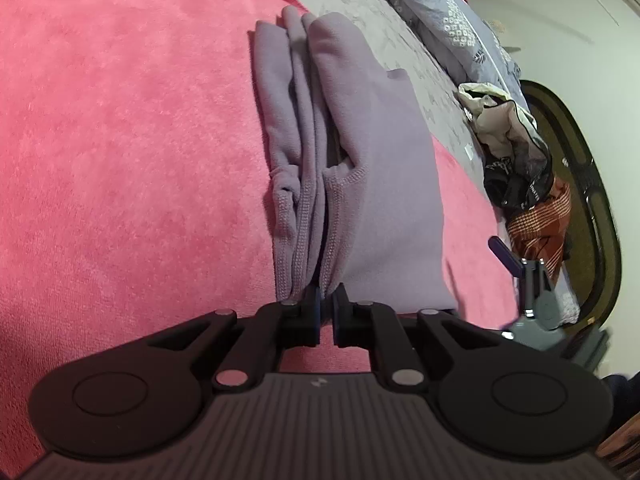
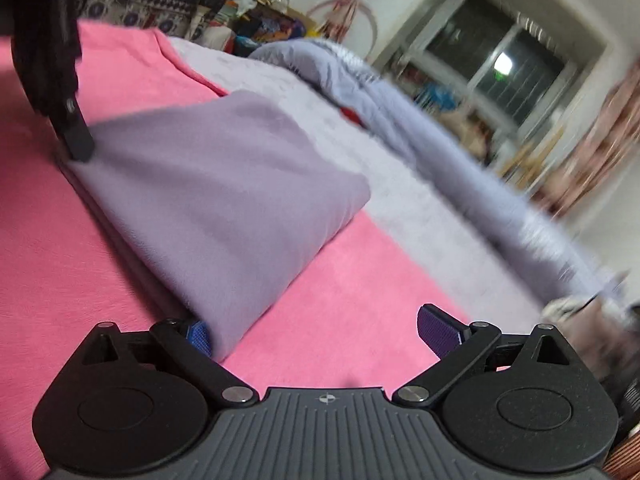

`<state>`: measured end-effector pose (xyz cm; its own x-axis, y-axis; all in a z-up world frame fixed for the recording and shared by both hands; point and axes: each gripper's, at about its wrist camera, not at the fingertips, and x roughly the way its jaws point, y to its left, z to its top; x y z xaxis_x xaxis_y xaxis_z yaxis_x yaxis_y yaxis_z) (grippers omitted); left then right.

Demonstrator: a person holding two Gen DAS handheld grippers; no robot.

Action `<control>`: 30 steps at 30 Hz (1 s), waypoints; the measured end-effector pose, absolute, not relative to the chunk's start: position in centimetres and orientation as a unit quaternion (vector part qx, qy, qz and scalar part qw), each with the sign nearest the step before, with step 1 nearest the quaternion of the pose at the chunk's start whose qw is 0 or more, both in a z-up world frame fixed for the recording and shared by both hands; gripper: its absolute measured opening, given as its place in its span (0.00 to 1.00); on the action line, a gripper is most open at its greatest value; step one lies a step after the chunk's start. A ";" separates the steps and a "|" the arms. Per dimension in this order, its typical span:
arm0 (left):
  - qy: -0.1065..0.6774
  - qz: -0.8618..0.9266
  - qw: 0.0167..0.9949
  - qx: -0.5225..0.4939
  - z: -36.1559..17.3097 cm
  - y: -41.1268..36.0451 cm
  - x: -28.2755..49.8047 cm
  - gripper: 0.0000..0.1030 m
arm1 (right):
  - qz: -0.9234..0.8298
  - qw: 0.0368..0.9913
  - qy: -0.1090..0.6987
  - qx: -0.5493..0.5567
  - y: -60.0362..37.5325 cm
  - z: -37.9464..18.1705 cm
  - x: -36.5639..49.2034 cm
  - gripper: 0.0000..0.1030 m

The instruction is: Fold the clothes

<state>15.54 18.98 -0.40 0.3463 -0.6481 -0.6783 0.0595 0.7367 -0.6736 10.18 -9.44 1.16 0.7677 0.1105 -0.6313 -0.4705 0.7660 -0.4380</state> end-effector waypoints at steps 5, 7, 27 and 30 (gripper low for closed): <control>0.514 -0.216 0.791 -0.255 0.4 18.1 14.7 0.13 | 0.218 0.838 0.470 -0.174 -9.0 6.8 15.2 0.38; 0.507 -0.213 0.801 -0.237 0.7 17.6 14.5 0.13 | 0.225 0.847 0.455 -0.159 -8.7 8.7 15.5 0.38; 0.451 -0.195 0.845 -0.211 1.0 16.7 11.7 0.13 | 0.267 0.825 0.497 -0.015 1.3 2.2 38.5 0.37; 0.447 -0.192 0.846 -0.219 0.9 16.7 11.3 0.13 | 0.275 0.825 0.493 -0.014 1.1 2.7 38.5 0.43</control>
<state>11.33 16.73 0.93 0.5266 -0.5210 -0.6718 0.1301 0.8303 -0.5419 38.53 1.08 2.72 0.3629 0.4392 -0.8218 -0.4677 0.8487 0.2470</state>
